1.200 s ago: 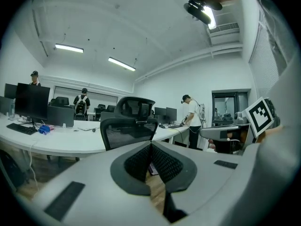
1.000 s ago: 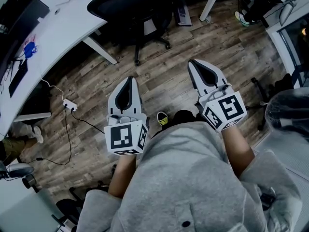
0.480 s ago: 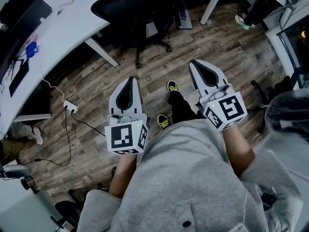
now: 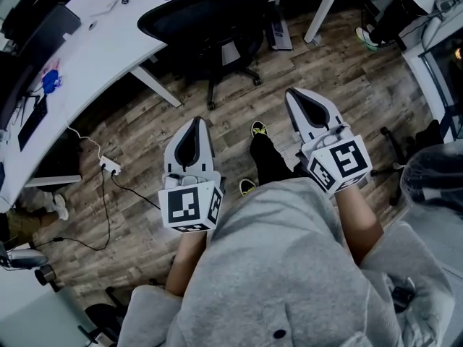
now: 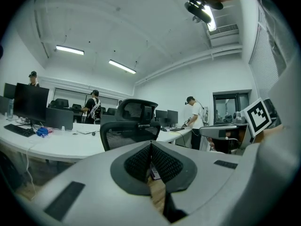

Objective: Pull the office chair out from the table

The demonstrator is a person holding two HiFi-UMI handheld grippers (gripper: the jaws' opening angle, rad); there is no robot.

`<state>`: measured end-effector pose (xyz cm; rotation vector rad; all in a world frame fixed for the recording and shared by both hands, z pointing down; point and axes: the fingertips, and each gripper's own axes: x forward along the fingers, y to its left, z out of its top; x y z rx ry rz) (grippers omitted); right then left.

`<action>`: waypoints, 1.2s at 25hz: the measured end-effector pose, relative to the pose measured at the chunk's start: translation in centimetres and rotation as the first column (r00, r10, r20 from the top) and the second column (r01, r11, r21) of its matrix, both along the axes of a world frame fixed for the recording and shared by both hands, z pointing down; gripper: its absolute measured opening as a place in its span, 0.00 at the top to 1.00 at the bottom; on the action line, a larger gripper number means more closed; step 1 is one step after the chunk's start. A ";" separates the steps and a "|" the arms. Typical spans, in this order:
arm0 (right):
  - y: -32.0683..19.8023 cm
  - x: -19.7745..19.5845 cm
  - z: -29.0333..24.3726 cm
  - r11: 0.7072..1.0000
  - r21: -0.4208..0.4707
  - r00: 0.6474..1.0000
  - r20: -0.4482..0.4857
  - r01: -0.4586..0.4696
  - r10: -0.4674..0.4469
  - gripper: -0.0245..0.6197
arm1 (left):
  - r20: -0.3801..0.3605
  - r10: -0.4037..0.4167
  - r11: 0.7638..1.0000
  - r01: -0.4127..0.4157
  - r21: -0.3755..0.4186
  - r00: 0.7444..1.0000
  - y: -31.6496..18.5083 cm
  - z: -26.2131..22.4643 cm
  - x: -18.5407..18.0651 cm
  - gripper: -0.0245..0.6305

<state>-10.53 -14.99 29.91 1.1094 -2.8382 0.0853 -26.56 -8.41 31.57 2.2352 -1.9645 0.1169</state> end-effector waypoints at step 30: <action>-25.0 2.5 -1.3 1.000 -0.012 0.999 0.029 -0.027 0.028 0.92 | 0.068 -0.011 0.997 0.016 -0.072 0.998 -23.9 0.3 -0.6 0.94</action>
